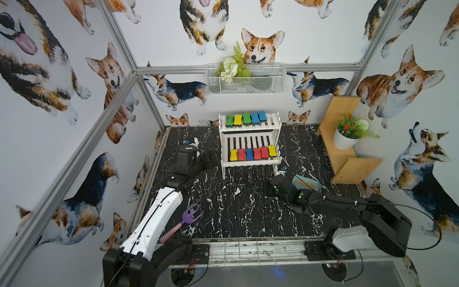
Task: Remove the whiteboard erasers from the shelf
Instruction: Place the whiteboard eraser at the center of the board, then pick up the whiteboard eraser from the shelf.
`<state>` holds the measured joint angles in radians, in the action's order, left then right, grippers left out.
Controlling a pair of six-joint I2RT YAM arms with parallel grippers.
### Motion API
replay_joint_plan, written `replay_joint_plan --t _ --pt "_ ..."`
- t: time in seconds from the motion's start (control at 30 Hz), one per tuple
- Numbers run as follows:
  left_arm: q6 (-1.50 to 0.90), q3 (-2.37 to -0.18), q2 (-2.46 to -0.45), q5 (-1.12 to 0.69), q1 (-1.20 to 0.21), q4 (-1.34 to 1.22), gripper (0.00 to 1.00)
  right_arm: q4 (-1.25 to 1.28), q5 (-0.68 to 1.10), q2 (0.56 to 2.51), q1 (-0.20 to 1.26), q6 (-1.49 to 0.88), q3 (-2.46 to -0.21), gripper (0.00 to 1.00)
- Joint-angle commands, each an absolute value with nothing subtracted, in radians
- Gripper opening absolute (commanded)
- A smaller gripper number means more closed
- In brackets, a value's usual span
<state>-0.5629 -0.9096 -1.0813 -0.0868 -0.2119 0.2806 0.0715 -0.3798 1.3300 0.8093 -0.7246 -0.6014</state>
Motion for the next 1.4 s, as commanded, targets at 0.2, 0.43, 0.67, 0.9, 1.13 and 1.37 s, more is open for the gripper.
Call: replay_joint_plan --t 0.2,0.43,0.67,0.9,1.13,1.37 --pt "-0.565 -0.908 -1.072 -0.136 -0.212 0.252 1.00 -0.098 -0.271 1.132 0.808 -0.655 -0.650 0.78" --pt "-0.564 -0.902 -1.058 -0.145 -0.213 0.250 1.00 -0.235 -0.254 1.056 0.807 -0.570 -0.882 0.74" --pt "-0.542 -0.900 -1.062 -0.135 -0.213 0.261 1.00 -0.443 -0.329 1.279 0.782 -0.471 -1.353 0.72" --pt "-0.533 -0.893 -1.071 -0.171 -0.213 0.251 1.00 -0.583 -0.232 1.582 0.624 -0.439 -1.778 0.70" --pt "-0.527 -0.890 -1.066 -0.166 -0.215 0.255 1.00 -0.709 -0.295 1.860 0.574 -0.383 -2.171 0.64" --pt "-0.524 -0.885 -1.062 -0.161 -0.215 0.255 1.00 -0.761 -0.210 1.996 0.498 -0.381 -2.320 0.55"
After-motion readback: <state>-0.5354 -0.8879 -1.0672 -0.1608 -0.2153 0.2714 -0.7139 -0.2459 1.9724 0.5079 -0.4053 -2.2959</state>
